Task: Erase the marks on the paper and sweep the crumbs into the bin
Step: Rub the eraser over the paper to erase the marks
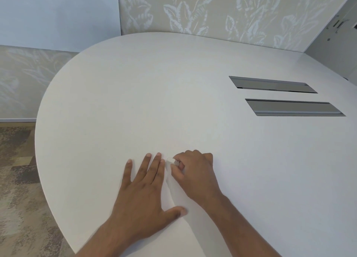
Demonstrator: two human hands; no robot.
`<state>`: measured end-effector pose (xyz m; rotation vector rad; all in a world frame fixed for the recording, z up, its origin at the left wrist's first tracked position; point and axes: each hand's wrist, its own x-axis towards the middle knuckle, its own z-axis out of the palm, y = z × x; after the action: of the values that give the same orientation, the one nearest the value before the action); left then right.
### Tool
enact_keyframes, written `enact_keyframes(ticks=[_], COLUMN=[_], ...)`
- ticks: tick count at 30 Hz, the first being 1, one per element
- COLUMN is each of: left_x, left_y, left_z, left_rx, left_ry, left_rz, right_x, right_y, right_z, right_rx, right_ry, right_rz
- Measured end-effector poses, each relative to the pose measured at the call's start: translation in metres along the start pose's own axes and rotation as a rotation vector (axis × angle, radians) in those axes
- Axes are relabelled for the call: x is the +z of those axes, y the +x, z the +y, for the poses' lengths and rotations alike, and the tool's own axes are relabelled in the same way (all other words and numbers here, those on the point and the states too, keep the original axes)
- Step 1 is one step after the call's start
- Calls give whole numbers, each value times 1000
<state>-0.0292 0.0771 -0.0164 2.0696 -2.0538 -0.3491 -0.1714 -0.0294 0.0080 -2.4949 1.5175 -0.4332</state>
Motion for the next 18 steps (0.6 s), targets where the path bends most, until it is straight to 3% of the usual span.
enact_keyframes(ticks=[7,12,18], left_x=[1,-3,-2], left_y=[0,1,0], left_z=[-1,2,0], left_rx=[-1,13,11], left_ry=[6,-8,-6], left_rz=[-14,-19,4], right_x=[-4,6,3], right_y=[19,-4,14], right_z=[15,2,17], right_rx=[66,-89,69], right_ry=[-116,-106,-115], right_rz=[49,81,107])
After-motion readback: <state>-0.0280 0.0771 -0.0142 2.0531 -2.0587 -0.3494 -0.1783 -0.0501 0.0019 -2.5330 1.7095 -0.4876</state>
